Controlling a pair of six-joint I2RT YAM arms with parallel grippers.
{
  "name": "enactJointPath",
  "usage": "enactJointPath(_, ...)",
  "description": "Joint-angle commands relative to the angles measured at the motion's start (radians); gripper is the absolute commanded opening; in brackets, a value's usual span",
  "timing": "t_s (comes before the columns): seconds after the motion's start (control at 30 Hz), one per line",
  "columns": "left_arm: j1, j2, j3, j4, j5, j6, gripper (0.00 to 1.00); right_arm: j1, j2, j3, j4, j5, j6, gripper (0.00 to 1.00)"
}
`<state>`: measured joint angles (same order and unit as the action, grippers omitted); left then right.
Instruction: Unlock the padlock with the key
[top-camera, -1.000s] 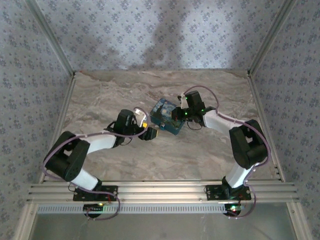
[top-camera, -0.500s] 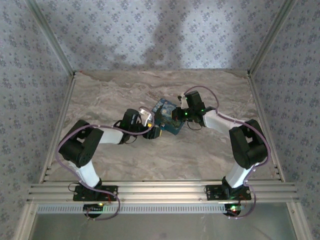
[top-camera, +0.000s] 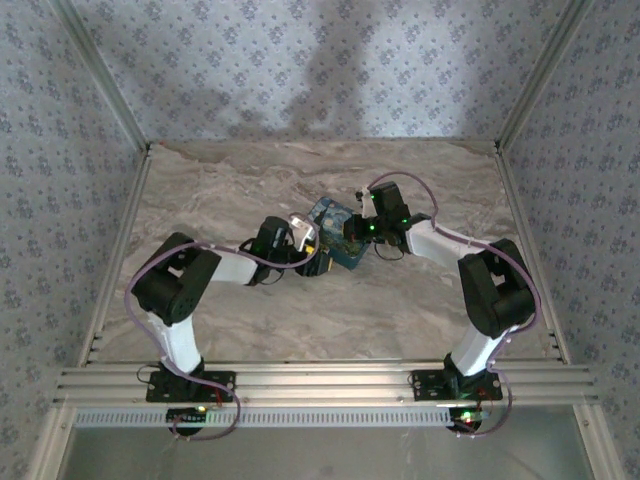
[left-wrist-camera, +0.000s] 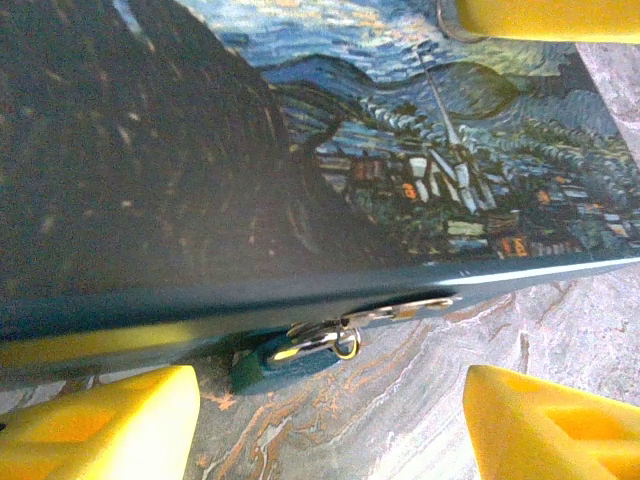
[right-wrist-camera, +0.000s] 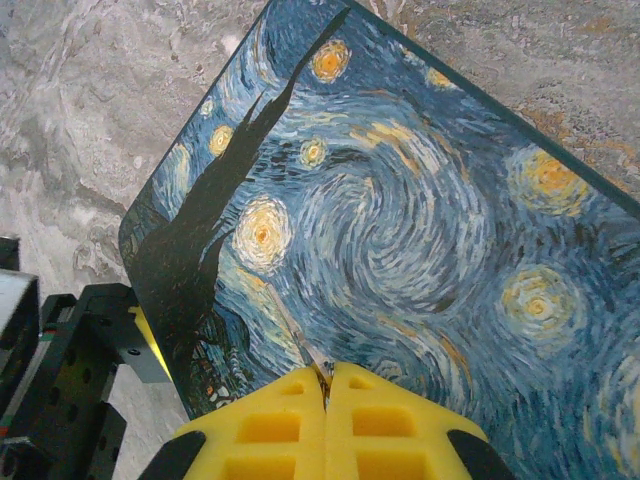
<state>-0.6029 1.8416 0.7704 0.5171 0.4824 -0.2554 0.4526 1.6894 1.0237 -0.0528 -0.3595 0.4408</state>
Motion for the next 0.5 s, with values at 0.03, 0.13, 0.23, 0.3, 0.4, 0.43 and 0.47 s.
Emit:
enactJointPath(0.03,-0.014,0.027,0.028,0.023,-0.005,-0.01,0.7,0.006,0.009,-0.022,-0.044,0.019,-0.002,0.0)
enactJointPath(0.13,-0.02,0.039,0.036,0.023,-0.007,-0.016,0.7,0.007,0.01,-0.02,-0.043,0.019,-0.002,0.0)
enactJointPath(0.23,-0.024,0.049,0.043,0.02,-0.01,-0.029,0.69,0.006,0.008,-0.021,-0.044,0.019,-0.001,0.0)
enactJointPath(0.3,-0.028,0.053,0.046,0.019,-0.014,-0.034,0.66,0.006,0.006,-0.021,-0.044,0.019,-0.001,0.0)
enactJointPath(0.4,-0.035,0.052,0.046,0.016,-0.032,-0.049,0.63,0.008,0.007,-0.019,-0.044,0.019,0.001,0.0)
enactJointPath(0.43,-0.038,0.051,0.047,0.017,-0.038,-0.055,0.63,0.007,0.006,-0.019,-0.044,0.018,0.001,0.0)
enactJointPath(0.47,-0.042,0.05,0.046,0.016,-0.046,-0.06,0.62,0.007,0.007,-0.02,-0.044,0.019,0.001,0.0)
